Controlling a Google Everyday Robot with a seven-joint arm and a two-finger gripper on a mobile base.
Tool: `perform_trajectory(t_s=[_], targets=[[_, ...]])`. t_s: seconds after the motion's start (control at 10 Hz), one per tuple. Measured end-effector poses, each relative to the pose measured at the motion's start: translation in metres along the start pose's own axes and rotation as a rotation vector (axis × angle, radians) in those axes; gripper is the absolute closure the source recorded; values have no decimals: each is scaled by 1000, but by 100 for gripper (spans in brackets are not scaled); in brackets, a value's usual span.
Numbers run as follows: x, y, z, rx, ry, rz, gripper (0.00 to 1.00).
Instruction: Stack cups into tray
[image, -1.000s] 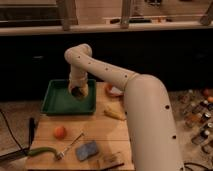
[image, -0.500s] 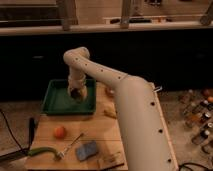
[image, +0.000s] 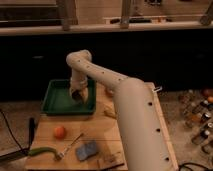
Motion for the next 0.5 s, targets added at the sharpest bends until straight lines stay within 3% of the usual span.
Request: perform_trajectory(t_s=[0.4,0.5], targets=[[8,2,4,4,-25,25,24],[8,2,5,4,-30,26,21]])
